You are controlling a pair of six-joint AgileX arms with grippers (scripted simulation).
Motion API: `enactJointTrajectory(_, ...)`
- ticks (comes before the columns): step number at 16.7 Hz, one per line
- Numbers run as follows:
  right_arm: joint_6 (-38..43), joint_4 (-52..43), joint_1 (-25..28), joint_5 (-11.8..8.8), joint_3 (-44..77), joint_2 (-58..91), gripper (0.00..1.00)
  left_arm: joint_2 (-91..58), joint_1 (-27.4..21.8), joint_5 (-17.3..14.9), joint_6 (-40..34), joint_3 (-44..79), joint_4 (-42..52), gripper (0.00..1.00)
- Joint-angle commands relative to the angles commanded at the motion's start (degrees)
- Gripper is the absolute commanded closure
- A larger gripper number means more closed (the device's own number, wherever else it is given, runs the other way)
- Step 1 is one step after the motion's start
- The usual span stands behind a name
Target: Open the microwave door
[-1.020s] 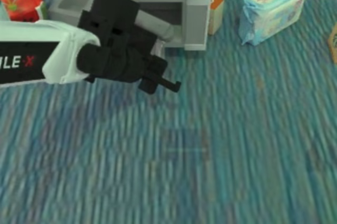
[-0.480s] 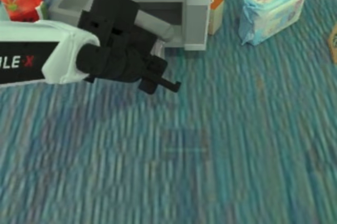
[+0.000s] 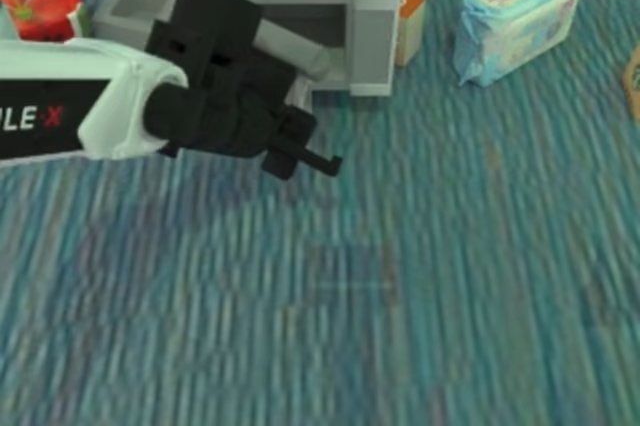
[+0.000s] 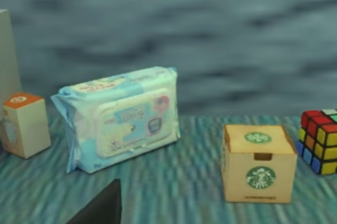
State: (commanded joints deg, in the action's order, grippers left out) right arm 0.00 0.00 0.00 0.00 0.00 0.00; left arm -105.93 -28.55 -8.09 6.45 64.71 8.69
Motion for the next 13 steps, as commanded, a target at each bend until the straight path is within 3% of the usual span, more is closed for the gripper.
enactJointTrajectory(6,0.0,0.0,0.0,0.0,0.0,0.0,0.0,1.11,1.74,-2.36,3.53,-1.21,0.21,1.0)
enactJointTrajectory(13,0.0,0.0,0.0,0.0,0.0,0.0,0.0,1.16,1.85,-2.53,3.78,-1.31,0.25,1.0)
